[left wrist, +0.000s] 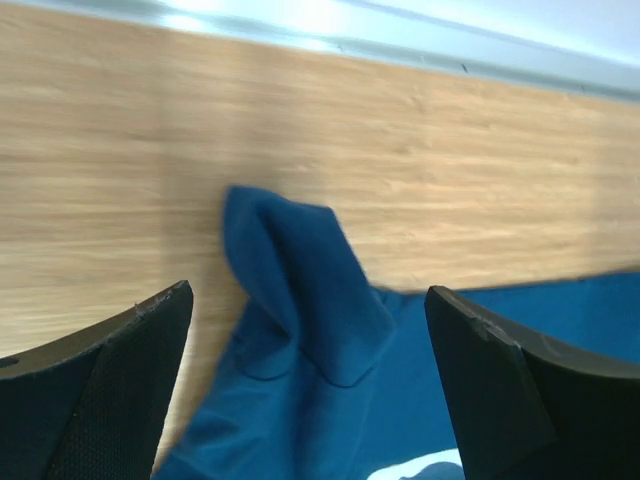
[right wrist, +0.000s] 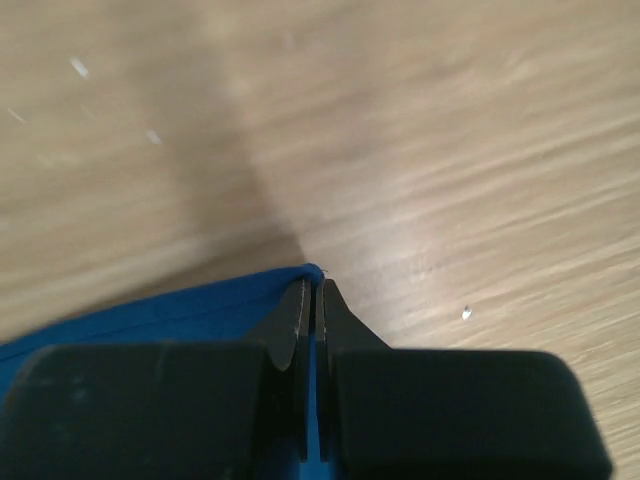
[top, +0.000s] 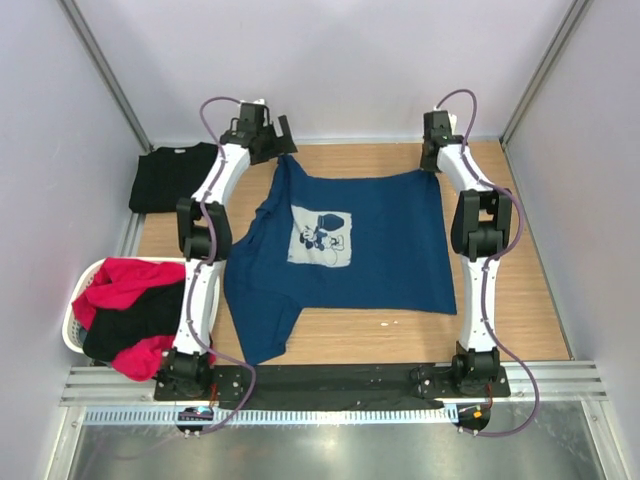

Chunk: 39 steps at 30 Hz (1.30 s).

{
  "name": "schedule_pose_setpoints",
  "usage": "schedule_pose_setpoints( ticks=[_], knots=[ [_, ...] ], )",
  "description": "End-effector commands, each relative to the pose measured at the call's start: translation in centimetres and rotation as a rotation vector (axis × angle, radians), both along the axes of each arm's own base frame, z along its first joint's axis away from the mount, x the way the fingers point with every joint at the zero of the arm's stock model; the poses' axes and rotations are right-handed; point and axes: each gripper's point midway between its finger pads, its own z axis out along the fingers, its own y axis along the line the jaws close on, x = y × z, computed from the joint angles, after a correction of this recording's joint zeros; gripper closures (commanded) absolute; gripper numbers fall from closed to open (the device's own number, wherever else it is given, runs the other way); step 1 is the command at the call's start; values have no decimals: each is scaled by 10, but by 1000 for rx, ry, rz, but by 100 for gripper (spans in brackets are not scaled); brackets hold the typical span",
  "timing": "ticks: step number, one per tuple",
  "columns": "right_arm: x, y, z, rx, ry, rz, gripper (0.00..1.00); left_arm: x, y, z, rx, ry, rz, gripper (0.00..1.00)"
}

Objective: Fold and stack the t-shirts
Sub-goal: Flatten the tshirt out

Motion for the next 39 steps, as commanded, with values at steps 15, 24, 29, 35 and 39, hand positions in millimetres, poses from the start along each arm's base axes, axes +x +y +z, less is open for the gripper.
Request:
schedule_pose_setpoints(
  ticks=[15,24,29,35,39],
  knots=[
    [-1,-46,34,-60,8,-153,99,-140,38,67,304,69,86,2],
    [-22,-54,76,9,-7,-158,25,-214,-30,26,316,172,-78,8],
    [-54,-29,108,141,-20,-121,14,-234,-49,-16,269,240,-109,26],
    [-116,4,73,326,24,-119,14,-263,-49,-57,284,356,-151,42],
    [-142,22,41,389,63,-95,16,-301,-53,-70,319,408,-206,42]
  ],
)
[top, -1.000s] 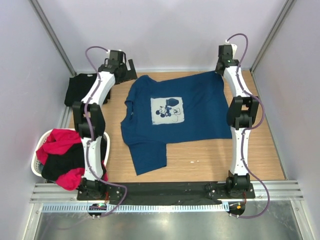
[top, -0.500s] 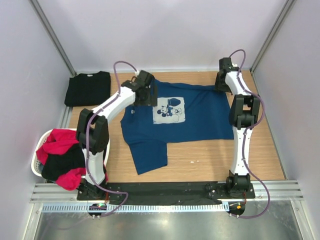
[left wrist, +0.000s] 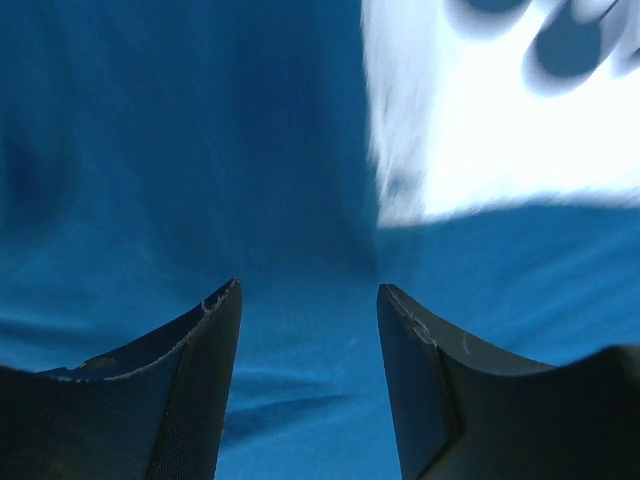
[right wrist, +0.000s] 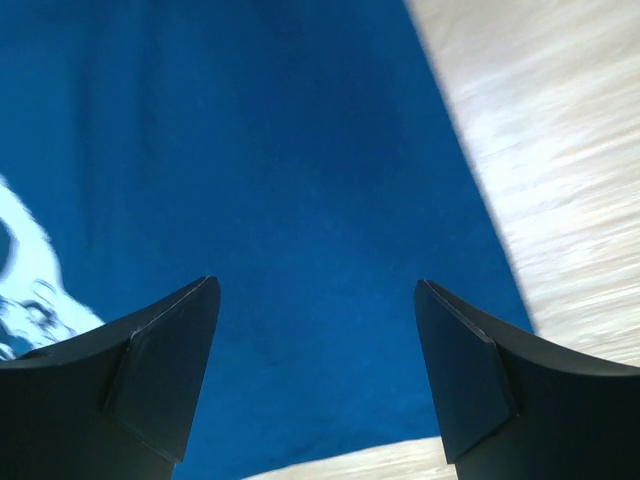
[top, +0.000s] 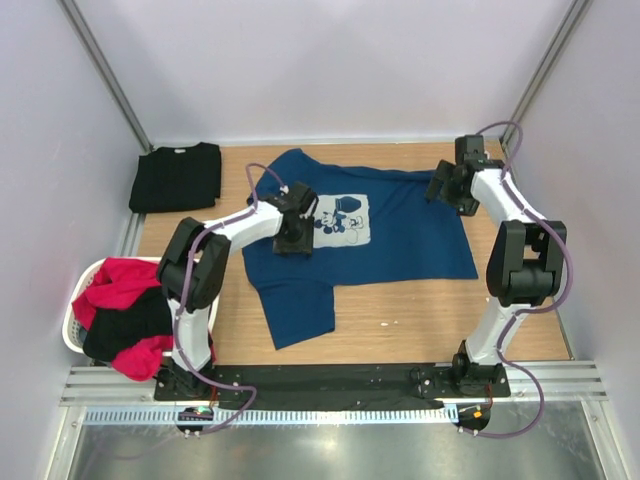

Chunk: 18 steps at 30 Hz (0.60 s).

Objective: Fold and stack the t-shirts
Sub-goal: Flatten the tshirt out

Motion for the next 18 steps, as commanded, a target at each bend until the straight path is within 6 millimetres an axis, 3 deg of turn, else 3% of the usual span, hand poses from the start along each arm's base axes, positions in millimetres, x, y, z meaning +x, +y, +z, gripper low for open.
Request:
schedule_pose_setpoints(
  ticks=[1,5,8,12,18],
  knots=[
    [-10,22,-34,101,17,15,16,-31,-12,1,-16,28,-43,42],
    [-31,24,-48,97,55,18,17,-73,-12,-7,11,106,-92,42],
    [-55,21,-65,86,101,-4,21,-93,-9,-9,39,138,-120,42],
    [-104,14,-89,56,196,-52,22,-118,-3,-15,58,199,-156,43],
    [-162,-5,-90,-40,323,-129,24,-145,0,-7,50,260,-195,43]
  ],
)
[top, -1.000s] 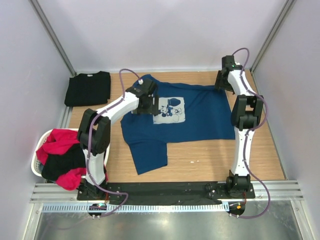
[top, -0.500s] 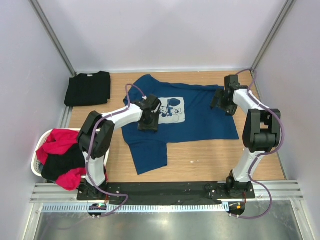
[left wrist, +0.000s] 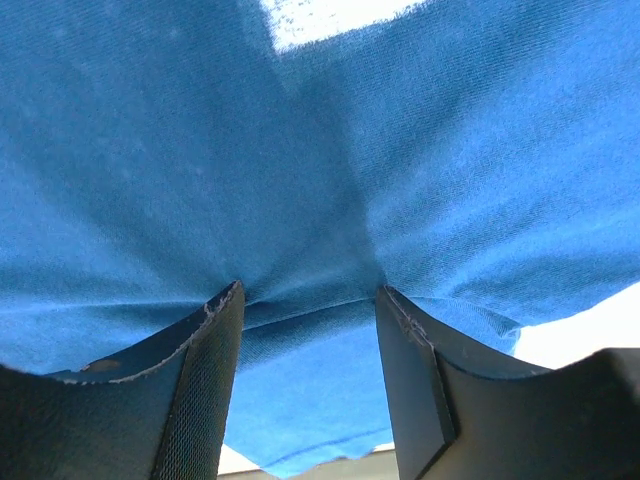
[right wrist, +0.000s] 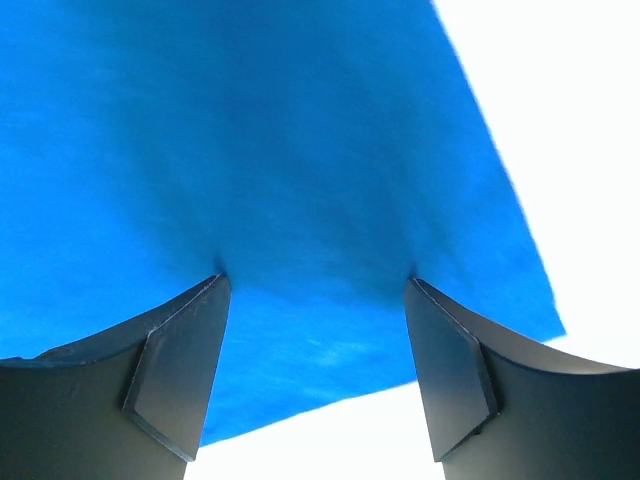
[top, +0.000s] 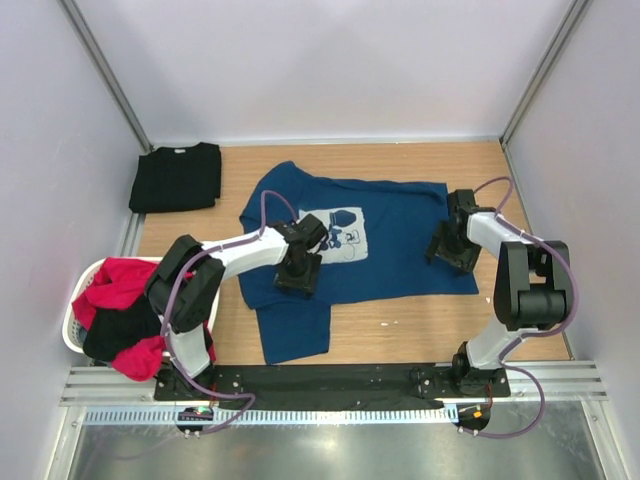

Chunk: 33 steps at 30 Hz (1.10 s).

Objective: Fold and stack the t-shirts
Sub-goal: Flatten the tshirt out, then fold the tshirt

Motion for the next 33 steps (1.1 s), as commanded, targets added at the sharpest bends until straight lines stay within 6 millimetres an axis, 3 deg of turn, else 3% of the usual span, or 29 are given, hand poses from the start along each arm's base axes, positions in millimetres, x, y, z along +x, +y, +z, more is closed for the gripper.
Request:
schedule_pose_setpoints(
  ticks=[1,4,7,9,10,11,13,14,16,17,21,24,25,29,33],
  knots=[
    [-31,-16,13,-90,53,-73,24,-34,4,12,-11,93,-28,43],
    [-66,-21,15,-125,185,-115,24,-41,2,21,-20,101,-73,43],
    [-69,-12,23,-73,198,-112,25,-27,3,43,10,61,-115,42],
    [-52,-10,42,-58,122,-100,25,-11,3,55,47,13,-153,39],
    [-41,-9,54,-53,73,-94,25,10,-3,78,45,-60,-151,37],
    [-16,-10,80,-53,-22,-81,25,22,-5,86,49,-89,-146,35],
    [10,-11,105,-59,-105,-70,25,50,-2,101,50,-114,-90,30],
    [38,-11,128,-57,-174,-70,25,74,-13,120,6,-160,-58,30],
    [67,-11,149,-48,-253,-88,25,104,-1,133,-20,-176,54,28],
    [87,-13,165,-50,-319,-113,25,124,-3,153,-65,-227,96,27],
    [141,-21,164,16,-469,-365,24,193,24,171,-110,-369,287,27],
    [166,-31,150,119,-540,-540,24,221,35,186,-130,-447,381,27],
    [177,-33,152,178,-589,-633,24,224,35,185,-135,-452,393,27],
    [188,-39,127,241,-632,-779,24,224,34,178,-152,-438,403,27],
    [202,-38,103,273,-627,-820,24,214,39,165,-130,-407,405,27]
  ],
)
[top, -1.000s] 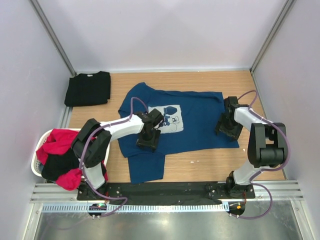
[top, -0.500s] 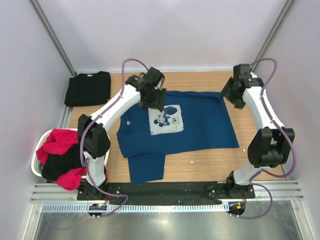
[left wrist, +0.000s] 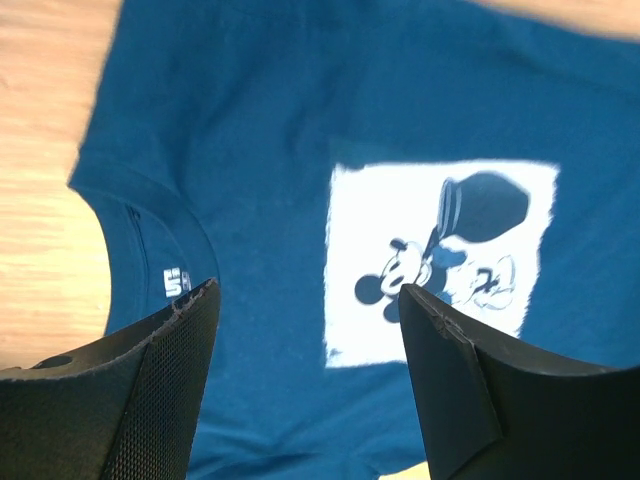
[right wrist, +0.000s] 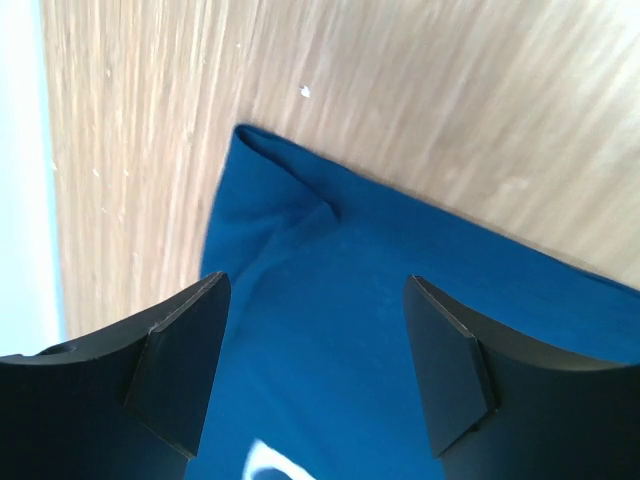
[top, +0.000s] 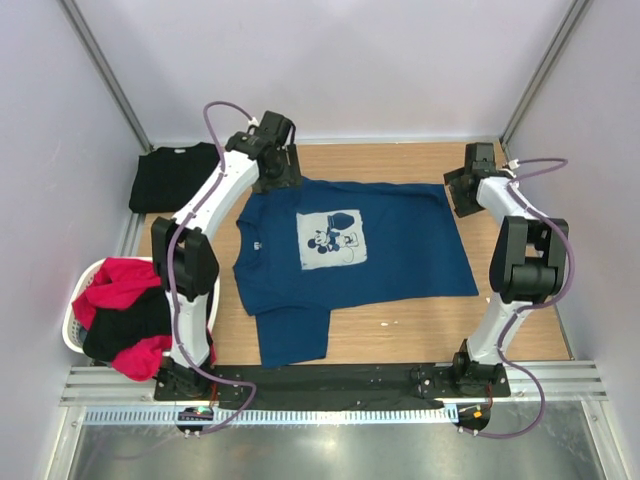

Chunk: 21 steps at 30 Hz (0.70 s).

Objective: Fold and stack the t-shirts
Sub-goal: Fold the tshirt

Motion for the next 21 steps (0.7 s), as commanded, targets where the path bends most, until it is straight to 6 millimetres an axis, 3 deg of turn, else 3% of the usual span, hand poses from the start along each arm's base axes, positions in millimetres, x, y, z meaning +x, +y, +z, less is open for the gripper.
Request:
schedule_pose_setpoints(
  ticks=[1,2,5,13,21],
  knots=[
    [41,2,19,71,-180,-99,24,-4,-1,6,-17,-21,14,27],
    [43,3,5,90,-162,-104,25,-7,0,4,-15,-14,11,27],
    [49,6,-10,114,-172,-120,26,-11,5,1,2,0,8,27],
    [52,-1,-24,115,-144,-179,27,-18,21,5,31,-4,17,27],
    [57,4,-46,153,-120,-193,40,-17,31,6,37,-3,34,27]
  ],
)
